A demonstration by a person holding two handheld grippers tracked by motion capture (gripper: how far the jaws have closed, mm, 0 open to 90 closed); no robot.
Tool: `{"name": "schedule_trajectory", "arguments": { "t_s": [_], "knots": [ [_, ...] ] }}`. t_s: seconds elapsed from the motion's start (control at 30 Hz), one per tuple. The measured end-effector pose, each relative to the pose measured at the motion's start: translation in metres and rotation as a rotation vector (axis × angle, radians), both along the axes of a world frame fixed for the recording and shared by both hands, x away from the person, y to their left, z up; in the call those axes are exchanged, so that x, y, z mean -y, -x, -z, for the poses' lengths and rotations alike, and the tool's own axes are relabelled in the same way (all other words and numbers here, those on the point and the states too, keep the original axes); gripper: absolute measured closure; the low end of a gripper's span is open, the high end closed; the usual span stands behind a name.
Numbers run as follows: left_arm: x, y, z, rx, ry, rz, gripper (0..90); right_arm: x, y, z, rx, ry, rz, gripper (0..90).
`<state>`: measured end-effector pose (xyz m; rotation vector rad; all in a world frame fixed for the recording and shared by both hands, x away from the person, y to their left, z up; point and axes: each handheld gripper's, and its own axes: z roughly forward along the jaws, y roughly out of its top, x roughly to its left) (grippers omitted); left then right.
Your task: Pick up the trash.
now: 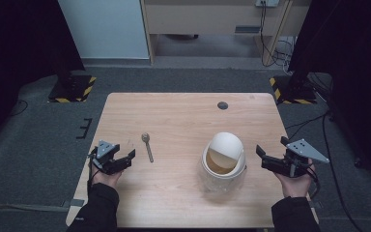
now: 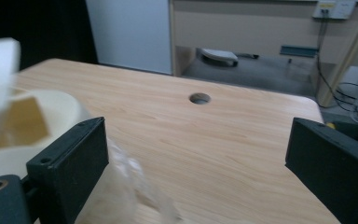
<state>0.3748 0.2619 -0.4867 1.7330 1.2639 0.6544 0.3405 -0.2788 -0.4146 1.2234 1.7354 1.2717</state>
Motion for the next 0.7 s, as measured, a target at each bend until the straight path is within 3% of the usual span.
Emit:
{"name": "schedule_trajectory", "arguments": {
  "t_s": [0.2,0.37,0.53,0.7],
  "knots": [
    [0.022,-0.024,0.013,-0.047,-0.057,0.014,32.2,0.014,-0.006,0.013,-0.036,0.017,0.044,7.8],
    [0.046,-0.044,0.032,-0.105,-0.062,0.016,35.4,0.02,-0.011,0.023,-0.066,0.025,0.055,9.4],
    [0.057,-0.052,0.043,-0.135,-0.059,-0.007,39.0,0.02,-0.013,0.028,-0.095,0.043,0.043,10.2],
    [0.062,-0.058,0.048,-0.179,-0.099,-0.045,45.2,0.019,-0.014,0.029,-0.098,0.048,0.032,10.4]
  ]
}}
